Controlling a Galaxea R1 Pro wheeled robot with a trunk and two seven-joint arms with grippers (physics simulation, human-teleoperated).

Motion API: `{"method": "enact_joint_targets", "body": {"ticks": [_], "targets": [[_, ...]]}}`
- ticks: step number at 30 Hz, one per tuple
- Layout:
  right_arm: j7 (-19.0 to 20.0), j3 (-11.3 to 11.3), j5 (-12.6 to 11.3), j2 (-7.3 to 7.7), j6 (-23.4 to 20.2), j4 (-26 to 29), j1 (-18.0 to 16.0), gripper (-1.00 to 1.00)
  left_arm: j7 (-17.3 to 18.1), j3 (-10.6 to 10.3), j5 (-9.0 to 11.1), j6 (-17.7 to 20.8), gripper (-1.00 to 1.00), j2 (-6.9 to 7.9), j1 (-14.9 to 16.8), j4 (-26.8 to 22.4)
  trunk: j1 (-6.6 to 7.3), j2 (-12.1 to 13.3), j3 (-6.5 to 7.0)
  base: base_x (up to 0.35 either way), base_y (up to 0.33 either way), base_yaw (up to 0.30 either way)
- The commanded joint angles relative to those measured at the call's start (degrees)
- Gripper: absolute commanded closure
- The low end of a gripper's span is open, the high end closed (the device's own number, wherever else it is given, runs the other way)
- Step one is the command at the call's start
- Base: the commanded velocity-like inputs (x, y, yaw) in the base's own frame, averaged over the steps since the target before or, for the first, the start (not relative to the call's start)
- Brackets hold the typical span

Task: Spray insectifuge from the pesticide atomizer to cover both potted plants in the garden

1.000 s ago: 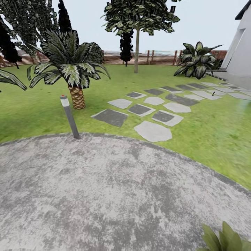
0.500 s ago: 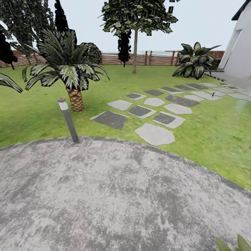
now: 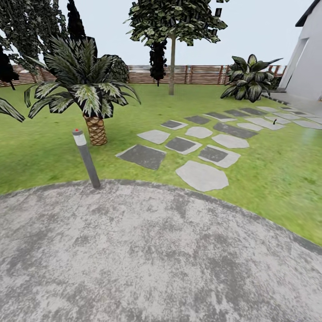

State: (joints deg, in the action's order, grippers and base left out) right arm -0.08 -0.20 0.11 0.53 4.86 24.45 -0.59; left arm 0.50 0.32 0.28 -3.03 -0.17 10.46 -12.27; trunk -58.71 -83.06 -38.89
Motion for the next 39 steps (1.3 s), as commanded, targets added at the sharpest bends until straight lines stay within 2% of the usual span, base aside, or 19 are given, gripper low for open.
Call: {"method": "enact_joint_targets", "body": {"ticks": [1, 10, 25, 39], "targets": [[0.0, -0.1, -0.1, 0.00, 0.6, 0.0, 0.0, -1.00, 0.0, 0.0, 0.0, -0.2, -1.00, -0.01, 0.0, 0.1, -0.02, 0.0, -0.04, 0.246, 0.137, 0.000], [0.0, -0.4, -0.5, -0.02, 1.3, 0.1, 0.0, -1.00, 0.1, 0.0, 0.0, -0.2, -1.00, -0.02, 0.1, 0.1, -0.02, 0.0, -0.02, 0.220, 0.117, -0.007], [0.0, -0.4, -0.5, 0.00, 1.3, 0.1, 0.0, -1.00, 0.1, -0.1, 0.0, -0.2, -1.00, -0.05, 0.1, 0.1, -0.02, 0.0, 0.66, 0.013, 0.006, -0.153], [-0.1, -0.4, -0.5, 0.00, 1.3, 0.1, 0.0, -1.00, 0.1, 0.0, 0.0, -0.2, -1.00, -0.01, 0.1, 0.1, -3.10, -5.6, -1.83, 0.000, 0.000, -0.008]]}}
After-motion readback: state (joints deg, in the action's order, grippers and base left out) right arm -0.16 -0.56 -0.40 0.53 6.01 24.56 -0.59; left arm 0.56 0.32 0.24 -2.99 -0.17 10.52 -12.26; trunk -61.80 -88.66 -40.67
